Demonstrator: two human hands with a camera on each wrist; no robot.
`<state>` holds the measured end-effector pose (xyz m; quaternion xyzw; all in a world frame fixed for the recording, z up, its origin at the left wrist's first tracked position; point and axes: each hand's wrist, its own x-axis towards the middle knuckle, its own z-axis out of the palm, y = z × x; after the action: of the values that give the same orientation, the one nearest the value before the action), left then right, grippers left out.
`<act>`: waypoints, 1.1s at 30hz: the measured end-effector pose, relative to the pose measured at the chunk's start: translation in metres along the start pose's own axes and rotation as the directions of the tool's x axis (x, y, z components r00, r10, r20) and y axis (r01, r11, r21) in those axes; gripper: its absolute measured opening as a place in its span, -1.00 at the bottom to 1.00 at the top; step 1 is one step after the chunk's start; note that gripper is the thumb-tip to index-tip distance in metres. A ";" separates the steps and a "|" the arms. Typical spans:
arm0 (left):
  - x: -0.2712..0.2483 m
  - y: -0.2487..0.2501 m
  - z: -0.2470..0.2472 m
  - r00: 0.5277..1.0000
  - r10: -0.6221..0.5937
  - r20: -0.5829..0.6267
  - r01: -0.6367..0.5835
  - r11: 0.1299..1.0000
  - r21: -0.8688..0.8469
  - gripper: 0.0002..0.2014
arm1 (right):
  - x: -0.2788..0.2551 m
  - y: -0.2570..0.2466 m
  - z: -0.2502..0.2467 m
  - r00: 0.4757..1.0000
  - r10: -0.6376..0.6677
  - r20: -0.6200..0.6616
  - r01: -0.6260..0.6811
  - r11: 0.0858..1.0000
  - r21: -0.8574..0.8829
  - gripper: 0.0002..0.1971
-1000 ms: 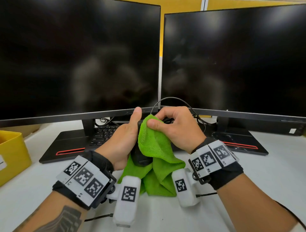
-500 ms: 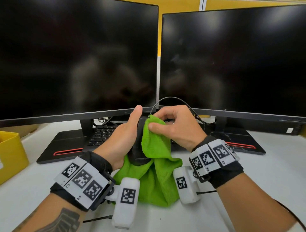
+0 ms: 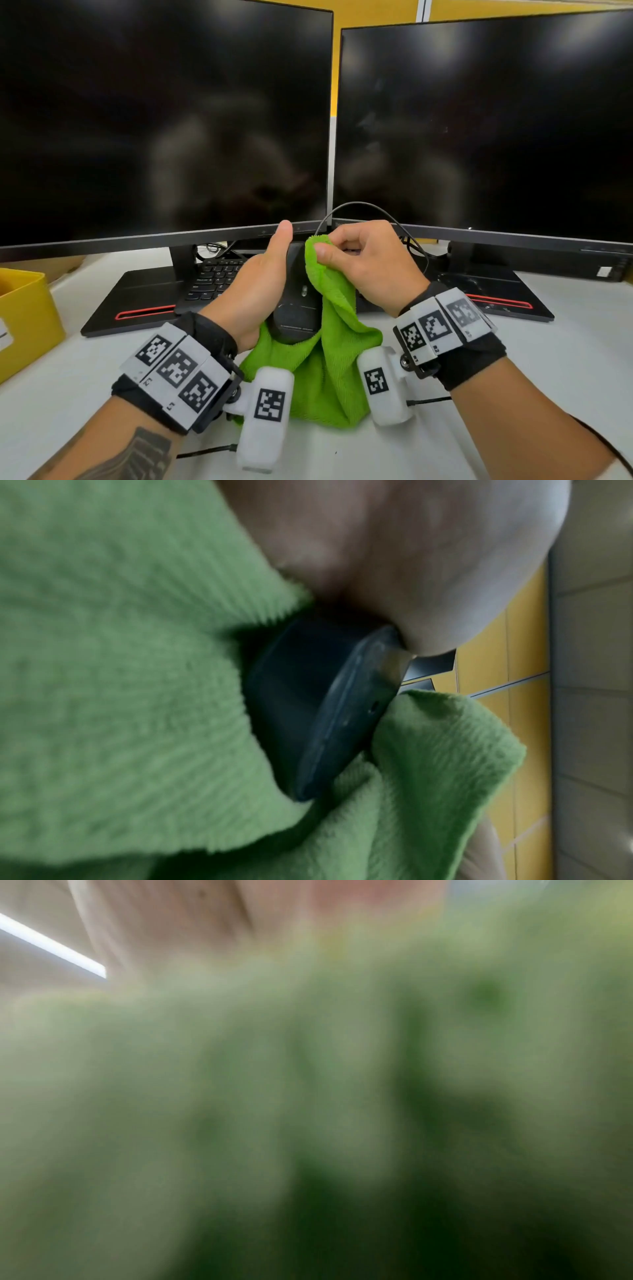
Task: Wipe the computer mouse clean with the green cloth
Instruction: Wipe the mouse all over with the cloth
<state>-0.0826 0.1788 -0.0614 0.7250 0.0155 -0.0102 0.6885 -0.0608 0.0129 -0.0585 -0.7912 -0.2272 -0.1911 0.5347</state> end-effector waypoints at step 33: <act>0.007 -0.003 -0.009 0.970 0.242 0.031 -0.243 0.969 0.052 -0.42 | -0.001 0.001 -0.007 0.991 0.126 0.053 -0.134 0.973 0.189 -0.60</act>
<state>-0.0754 0.1882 -0.0642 0.7400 -0.0821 0.0646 0.6645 -0.0614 0.0058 -0.0574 -0.7527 -0.2031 -0.1166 0.6153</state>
